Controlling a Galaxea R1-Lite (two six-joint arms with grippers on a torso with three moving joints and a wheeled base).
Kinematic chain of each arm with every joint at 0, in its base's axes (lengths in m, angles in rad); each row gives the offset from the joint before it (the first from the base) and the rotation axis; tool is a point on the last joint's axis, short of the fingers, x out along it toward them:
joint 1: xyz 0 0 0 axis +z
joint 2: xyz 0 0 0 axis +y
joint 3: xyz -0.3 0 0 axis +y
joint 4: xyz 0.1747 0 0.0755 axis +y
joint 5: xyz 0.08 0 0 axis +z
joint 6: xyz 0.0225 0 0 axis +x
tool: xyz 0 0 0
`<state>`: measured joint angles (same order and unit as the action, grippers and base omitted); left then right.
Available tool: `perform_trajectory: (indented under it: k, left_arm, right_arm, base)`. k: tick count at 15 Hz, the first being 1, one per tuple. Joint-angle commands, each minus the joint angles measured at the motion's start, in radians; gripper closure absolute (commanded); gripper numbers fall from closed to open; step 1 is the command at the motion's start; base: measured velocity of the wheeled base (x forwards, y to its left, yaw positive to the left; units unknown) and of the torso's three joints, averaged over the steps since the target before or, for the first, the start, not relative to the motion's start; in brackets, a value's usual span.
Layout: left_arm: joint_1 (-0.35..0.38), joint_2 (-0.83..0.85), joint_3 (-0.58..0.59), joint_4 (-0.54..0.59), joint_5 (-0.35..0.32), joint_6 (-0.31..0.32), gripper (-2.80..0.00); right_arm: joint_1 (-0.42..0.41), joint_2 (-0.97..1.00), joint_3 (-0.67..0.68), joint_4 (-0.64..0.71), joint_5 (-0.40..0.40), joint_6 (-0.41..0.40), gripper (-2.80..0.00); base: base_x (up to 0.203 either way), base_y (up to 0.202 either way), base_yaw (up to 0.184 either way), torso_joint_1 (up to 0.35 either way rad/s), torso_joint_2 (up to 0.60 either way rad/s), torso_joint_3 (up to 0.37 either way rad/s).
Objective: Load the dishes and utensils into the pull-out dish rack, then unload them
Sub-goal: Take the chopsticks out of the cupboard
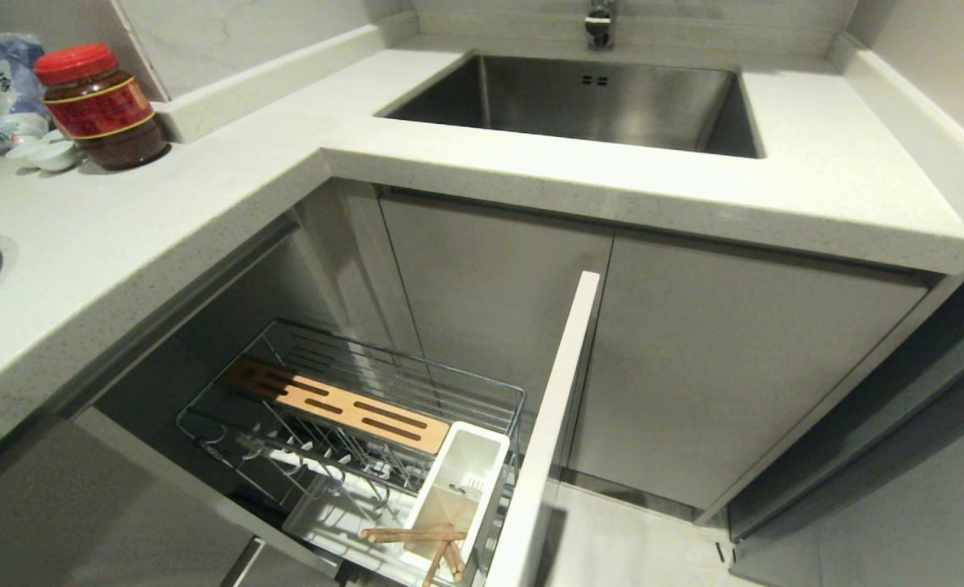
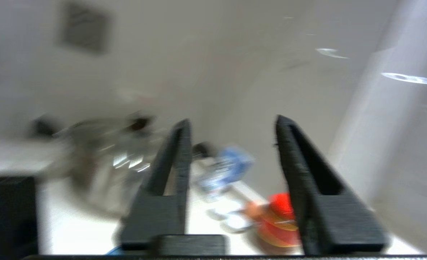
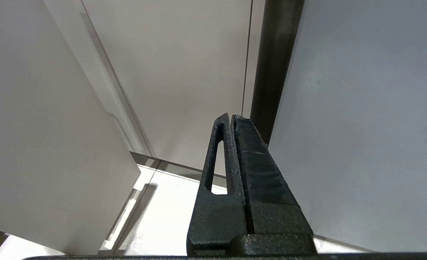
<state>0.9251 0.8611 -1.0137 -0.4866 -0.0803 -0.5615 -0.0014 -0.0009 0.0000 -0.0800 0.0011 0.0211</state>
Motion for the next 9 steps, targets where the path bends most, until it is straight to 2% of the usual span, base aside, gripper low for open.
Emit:
perform_trajectory:
  k: [1,2,5,7,9]
  left_arm:
    - [-0.113,0.019,-0.215,0.18,-0.007,0.035,0.0]
    - [-0.186,0.036,-0.289,0.247,-0.011,0.067,0.0]
    - [-0.481,0.079,-0.444,0.475,0.008,0.17,0.0]
    - [-0.678,0.093,-0.496,0.622,0.028,0.214,0.0]
    - [-0.846,0.115,-0.509,0.705,0.04,0.237,0.0]
  right_arm:
    - [0.0,-0.001,0.026,0.0,0.0,0.0,0.0]
    - [0.0,-0.001,0.026,-0.001,0.0,0.0,0.0]
    - [0.0,-0.001,0.026,-0.001,0.0,0.0,0.0]
    - [0.0,-0.001,0.026,-0.001,0.0,0.0,0.0]
    - [0.0,-0.001,0.026,-0.001,0.0,0.0,0.0]
  base:
    - [0.0,0.0,0.0,0.0,0.0,0.0]
    - [0.0,0.0,0.0,0.0,0.0,0.0]
    - [0.0,0.0,0.0,0.0,0.0,0.0]
    - [0.0,0.0,0.0,0.0,0.0,0.0]
    - [0.0,0.0,0.0,0.0,0.0,0.0]
